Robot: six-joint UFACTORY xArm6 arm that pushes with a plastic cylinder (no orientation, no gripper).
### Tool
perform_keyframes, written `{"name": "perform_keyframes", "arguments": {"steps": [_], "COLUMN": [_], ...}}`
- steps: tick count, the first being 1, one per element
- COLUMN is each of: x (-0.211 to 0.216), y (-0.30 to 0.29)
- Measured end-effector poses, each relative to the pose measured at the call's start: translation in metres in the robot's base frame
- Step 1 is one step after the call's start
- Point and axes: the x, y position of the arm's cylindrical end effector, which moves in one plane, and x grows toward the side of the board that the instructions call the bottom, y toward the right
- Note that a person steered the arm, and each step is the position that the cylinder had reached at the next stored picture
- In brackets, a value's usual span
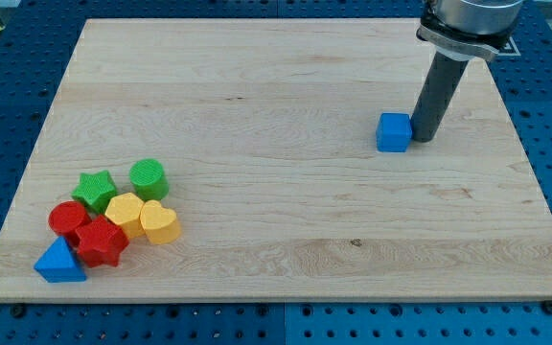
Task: Push the blue cube into yellow blocks
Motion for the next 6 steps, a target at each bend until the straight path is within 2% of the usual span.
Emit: {"name": "perform_keyframes", "arguments": {"steps": [3, 6], "x": [-0.004, 0.025], "y": [-0.061, -0.13]}}
